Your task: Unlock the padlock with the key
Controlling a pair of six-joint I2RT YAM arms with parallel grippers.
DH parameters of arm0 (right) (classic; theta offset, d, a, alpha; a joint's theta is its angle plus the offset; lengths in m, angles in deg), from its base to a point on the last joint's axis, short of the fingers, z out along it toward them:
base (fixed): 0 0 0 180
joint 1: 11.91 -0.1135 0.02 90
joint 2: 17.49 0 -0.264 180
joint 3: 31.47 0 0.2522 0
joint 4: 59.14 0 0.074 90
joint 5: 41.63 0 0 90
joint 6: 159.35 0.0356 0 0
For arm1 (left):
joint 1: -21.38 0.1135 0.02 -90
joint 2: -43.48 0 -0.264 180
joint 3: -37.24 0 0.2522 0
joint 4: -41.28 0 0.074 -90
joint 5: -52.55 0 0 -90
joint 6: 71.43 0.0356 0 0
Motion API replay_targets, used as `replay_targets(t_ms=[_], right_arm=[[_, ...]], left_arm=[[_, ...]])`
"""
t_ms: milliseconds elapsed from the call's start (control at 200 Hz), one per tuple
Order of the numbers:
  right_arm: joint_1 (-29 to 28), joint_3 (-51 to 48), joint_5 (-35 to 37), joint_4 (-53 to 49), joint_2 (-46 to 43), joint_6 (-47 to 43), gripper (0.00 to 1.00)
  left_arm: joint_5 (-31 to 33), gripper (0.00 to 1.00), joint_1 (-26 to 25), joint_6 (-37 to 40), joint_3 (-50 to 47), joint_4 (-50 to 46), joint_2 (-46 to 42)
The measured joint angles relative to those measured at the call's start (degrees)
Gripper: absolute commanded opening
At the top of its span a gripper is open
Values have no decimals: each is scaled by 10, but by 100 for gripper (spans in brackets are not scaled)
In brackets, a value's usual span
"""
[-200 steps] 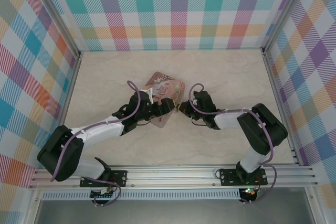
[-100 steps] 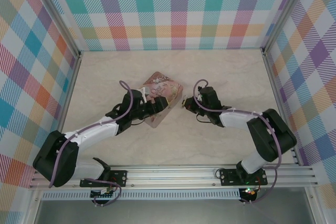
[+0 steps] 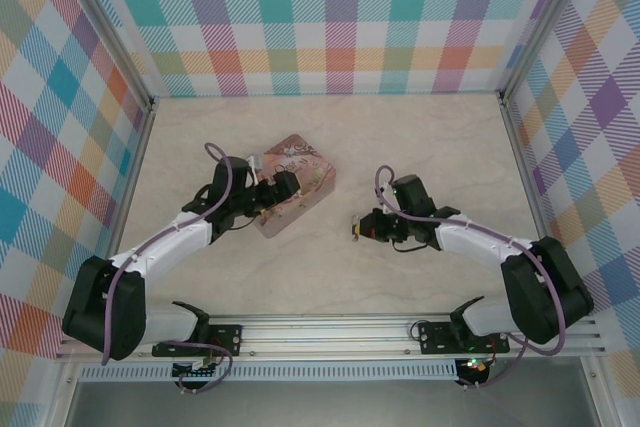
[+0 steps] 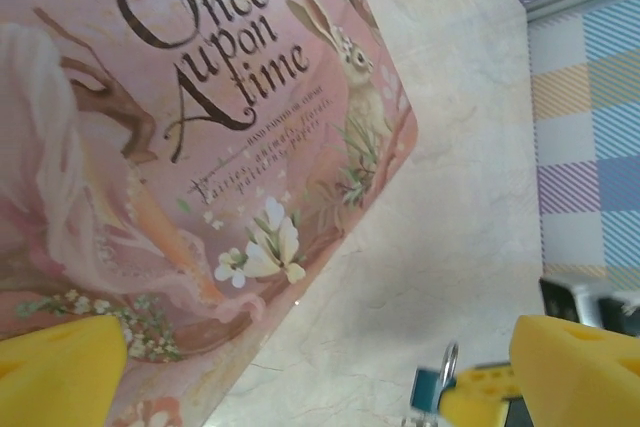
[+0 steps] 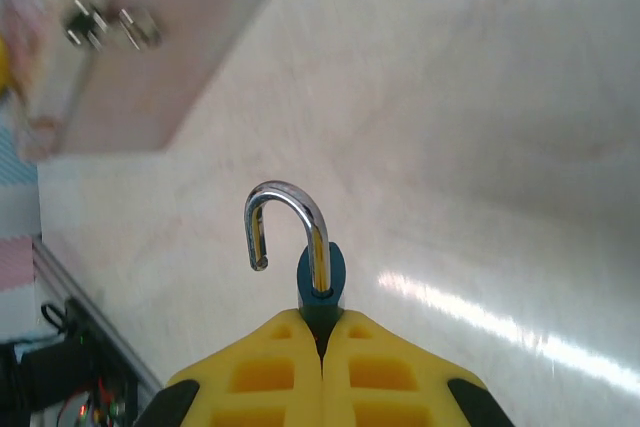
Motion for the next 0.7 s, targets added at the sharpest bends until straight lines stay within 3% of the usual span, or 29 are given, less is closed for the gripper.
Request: replay_targets(t_ms=[240,435,610,700], right_arm=[[0,-11,-39,-32,62,0,12],[2,-10,-28,-47,69,-7,36],[21,-10,24,-88,9,-20,45],[35,-5,65,-112,-49,-34,55]], left_arm=[[-1,100,20,14,18,-30,-9],[-3,100,36,19,31,-52,-22],[-3,100,74,35,60,-86,-34],[0,100,97,48,73,-105,-51]])
